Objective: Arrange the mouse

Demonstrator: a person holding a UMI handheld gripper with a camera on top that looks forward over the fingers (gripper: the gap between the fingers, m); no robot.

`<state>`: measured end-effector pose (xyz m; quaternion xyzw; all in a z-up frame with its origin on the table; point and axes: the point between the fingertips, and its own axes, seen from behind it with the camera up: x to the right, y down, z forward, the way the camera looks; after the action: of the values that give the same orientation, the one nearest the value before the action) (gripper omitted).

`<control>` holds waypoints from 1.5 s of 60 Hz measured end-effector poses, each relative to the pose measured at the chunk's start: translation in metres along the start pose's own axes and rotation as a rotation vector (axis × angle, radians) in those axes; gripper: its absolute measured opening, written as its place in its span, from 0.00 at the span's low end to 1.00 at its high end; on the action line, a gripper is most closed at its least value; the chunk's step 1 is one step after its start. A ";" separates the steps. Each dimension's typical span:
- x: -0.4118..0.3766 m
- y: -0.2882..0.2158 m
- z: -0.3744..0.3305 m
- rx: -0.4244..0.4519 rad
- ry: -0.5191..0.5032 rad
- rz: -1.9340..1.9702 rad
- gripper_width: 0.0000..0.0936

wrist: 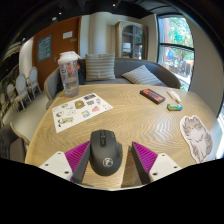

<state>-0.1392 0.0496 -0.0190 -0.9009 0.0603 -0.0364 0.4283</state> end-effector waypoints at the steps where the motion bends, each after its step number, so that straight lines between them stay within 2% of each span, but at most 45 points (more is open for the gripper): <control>1: 0.002 -0.002 0.003 0.000 0.002 0.001 0.87; 4: 0.006 -0.006 0.010 -0.002 0.011 0.009 0.82; 7: 0.008 -0.009 0.014 0.003 0.017 0.008 0.62; 13: 0.008 -0.011 0.014 0.001 0.024 -0.001 0.52; 14: 0.008 -0.012 0.014 0.003 0.018 -0.010 0.46; 16: 0.005 -0.023 0.011 0.043 0.012 -0.042 0.40; 20: 0.013 -0.015 0.003 -0.012 0.019 -0.089 0.39; 30: 0.107 -0.051 -0.038 0.076 0.125 -0.077 0.39; 39: 0.246 -0.057 -0.052 0.054 0.294 -0.079 0.39; 46: 0.321 -0.037 -0.036 0.013 0.300 -0.002 0.39; 55: 0.370 0.000 -0.013 -0.055 0.294 0.047 0.39; 61: 0.373 0.002 -0.009 -0.027 0.264 0.089 0.39; 67: 0.377 0.007 -0.012 -0.058 0.296 0.088 0.54; 69: 0.378 0.009 -0.017 -0.066 0.324 0.112 0.64; 73: 0.381 0.008 -0.036 -0.042 0.377 0.137 0.92; 90: 0.293 0.008 -0.160 0.097 0.411 0.120 0.91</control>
<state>0.1311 -0.1193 0.0794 -0.8478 0.1980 -0.1965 0.4511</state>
